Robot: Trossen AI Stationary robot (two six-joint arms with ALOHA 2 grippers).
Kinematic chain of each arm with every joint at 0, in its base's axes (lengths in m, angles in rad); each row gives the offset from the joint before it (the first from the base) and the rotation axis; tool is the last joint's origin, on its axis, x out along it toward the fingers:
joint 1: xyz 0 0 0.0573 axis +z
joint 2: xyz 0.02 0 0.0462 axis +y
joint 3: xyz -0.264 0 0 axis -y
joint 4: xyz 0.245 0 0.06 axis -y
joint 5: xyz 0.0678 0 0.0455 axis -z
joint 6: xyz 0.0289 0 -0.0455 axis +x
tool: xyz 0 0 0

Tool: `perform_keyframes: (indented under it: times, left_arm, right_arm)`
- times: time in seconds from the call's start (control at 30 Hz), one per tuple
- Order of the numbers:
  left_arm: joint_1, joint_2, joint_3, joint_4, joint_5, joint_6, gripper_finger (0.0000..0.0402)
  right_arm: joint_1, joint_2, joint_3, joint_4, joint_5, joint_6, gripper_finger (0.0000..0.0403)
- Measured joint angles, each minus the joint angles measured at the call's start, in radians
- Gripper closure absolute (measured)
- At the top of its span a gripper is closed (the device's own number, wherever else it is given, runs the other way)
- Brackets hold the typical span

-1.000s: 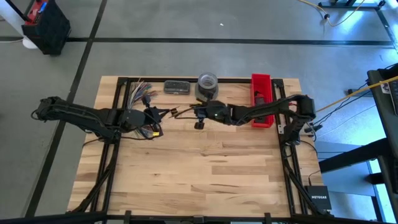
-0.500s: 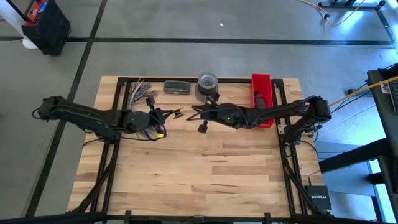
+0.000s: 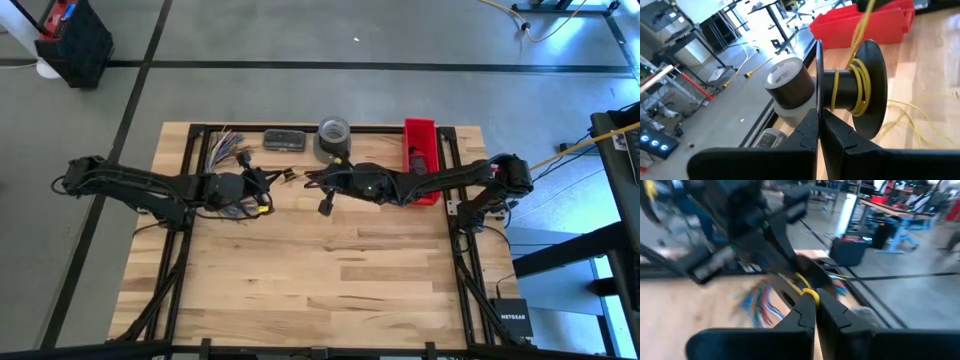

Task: Coil cords
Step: Coil the yellow wire on the spool

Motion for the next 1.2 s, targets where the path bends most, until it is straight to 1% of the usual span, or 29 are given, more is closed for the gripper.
perform_keyframes:
  times: [0.1, 0.17, 0.23, 0.33, 0.43, 0.5, 0.6, 0.67, 0.73, 0.8, 0.83, 0.9, 0.97, 1.03, 1.1, 1.13, 1.2]
  left_arm:
    - [0.015, 0.031, 0.000, 0.042, 0.005, -0.030, 0.0401]
    - [0.021, 0.054, 0.000, 0.063, 0.004, -0.042, 0.0401]
    - [0.029, 0.077, 0.000, 0.097, -0.002, -0.047, 0.0401]
    - [0.038, 0.104, 0.000, 0.133, -0.051, -0.019, 0.0401]
    - [0.039, 0.108, 0.000, 0.129, -0.132, 0.020, 0.0401]
    - [0.037, 0.101, 0.000, 0.118, -0.179, 0.032, 0.0401]
    - [0.036, 0.088, 0.000, 0.108, -0.192, 0.032, 0.0401]
    - [0.036, 0.087, 0.000, 0.116, -0.192, 0.035, 0.0401]
    - [0.035, 0.089, 0.000, 0.123, -0.192, 0.049, 0.0401]
    - [0.037, 0.091, 0.000, 0.136, -0.183, 0.055, 0.0401]
    - [0.037, 0.092, 0.000, 0.136, -0.180, 0.059, 0.0401]
    - [0.037, 0.092, 0.000, 0.131, -0.178, 0.060, 0.0401]
    - [0.036, 0.092, 0.000, 0.130, -0.177, 0.064, 0.0401]
    - [0.036, 0.092, 0.000, 0.127, -0.178, 0.074, 0.0401]
    - [0.037, 0.092, 0.000, 0.121, -0.178, 0.061, 0.0401]
    - [0.037, 0.092, 0.000, 0.123, -0.179, 0.055, 0.0401]
    - [0.038, 0.092, 0.000, 0.126, -0.183, 0.058, 0.0401]
  right_arm:
    - [0.000, 0.012, 0.002, 0.042, -0.057, 0.059, 0.0398]
    - [0.000, 0.017, 0.007, 0.036, -0.086, 0.109, 0.0398]
    - [0.000, 0.025, 0.020, 0.028, -0.098, 0.135, 0.0398]
    - [-0.001, 0.027, 0.036, -0.025, -0.091, 0.157, 0.0398]
    - [0.000, 0.027, 0.066, -0.133, -0.056, 0.159, 0.0398]
    - [0.002, 0.023, 0.085, -0.223, 0.015, 0.156, 0.0398]
    - [0.009, 0.021, 0.106, -0.302, 0.109, 0.155, 0.0398]
    - [0.015, 0.019, 0.110, -0.310, 0.128, 0.155, 0.0398]
    - [0.015, 0.024, 0.110, -0.268, 0.081, 0.155, 0.0398]
    - [0.015, 0.038, 0.112, -0.213, 0.002, 0.155, 0.0398]
    - [0.015, 0.045, 0.112, -0.200, -0.033, 0.155, 0.0398]
    - [0.015, 0.057, 0.112, -0.197, -0.071, 0.158, 0.0398]
    - [0.014, 0.058, 0.113, -0.229, -0.074, 0.173, 0.0398]
    - [0.013, 0.058, 0.141, -0.340, -0.069, 0.188, 0.0398]
    - [0.013, 0.058, 0.170, -0.437, -0.030, 0.193, 0.0398]
    - [0.013, 0.058, 0.179, -0.445, -0.015, 0.193, 0.0398]
    - [0.014, 0.058, 0.182, -0.398, -0.016, 0.181, 0.0398]
